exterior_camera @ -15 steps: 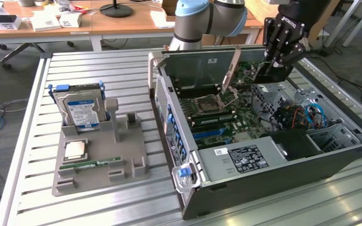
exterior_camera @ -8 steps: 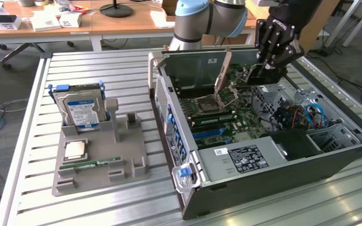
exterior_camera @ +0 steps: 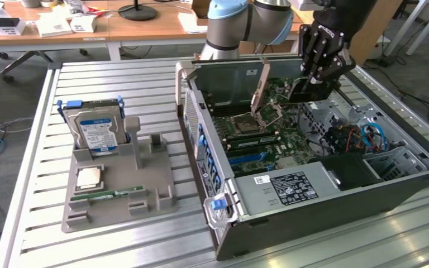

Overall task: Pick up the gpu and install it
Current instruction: 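Insert the gpu into the slot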

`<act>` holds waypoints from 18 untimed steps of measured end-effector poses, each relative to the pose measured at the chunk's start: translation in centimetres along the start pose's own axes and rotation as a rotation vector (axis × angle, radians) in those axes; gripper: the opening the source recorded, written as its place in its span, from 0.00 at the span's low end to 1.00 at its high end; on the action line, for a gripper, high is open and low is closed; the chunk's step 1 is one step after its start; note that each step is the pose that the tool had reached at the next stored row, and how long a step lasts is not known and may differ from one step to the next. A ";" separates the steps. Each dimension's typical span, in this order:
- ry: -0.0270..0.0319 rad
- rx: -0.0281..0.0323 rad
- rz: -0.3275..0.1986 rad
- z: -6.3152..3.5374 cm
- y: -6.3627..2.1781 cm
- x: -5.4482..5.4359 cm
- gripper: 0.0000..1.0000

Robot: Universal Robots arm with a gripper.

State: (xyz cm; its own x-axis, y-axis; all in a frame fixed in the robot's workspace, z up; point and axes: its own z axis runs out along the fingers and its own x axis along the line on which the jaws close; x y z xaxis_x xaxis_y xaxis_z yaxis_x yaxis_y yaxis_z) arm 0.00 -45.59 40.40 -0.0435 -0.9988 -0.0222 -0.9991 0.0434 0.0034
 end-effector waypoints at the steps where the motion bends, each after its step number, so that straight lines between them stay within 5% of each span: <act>1: -0.0001 0.0000 0.000 0.00 0.00 0.0 0.26; 18: -0.0009 0.0000 0.000 2.53 -0.01 0.1 0.26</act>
State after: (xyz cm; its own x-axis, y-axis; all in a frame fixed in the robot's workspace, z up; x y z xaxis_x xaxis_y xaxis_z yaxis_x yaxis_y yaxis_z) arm 0.00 -45.59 37.87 -0.0434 -0.9988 -0.0231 -0.9991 0.0434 0.0034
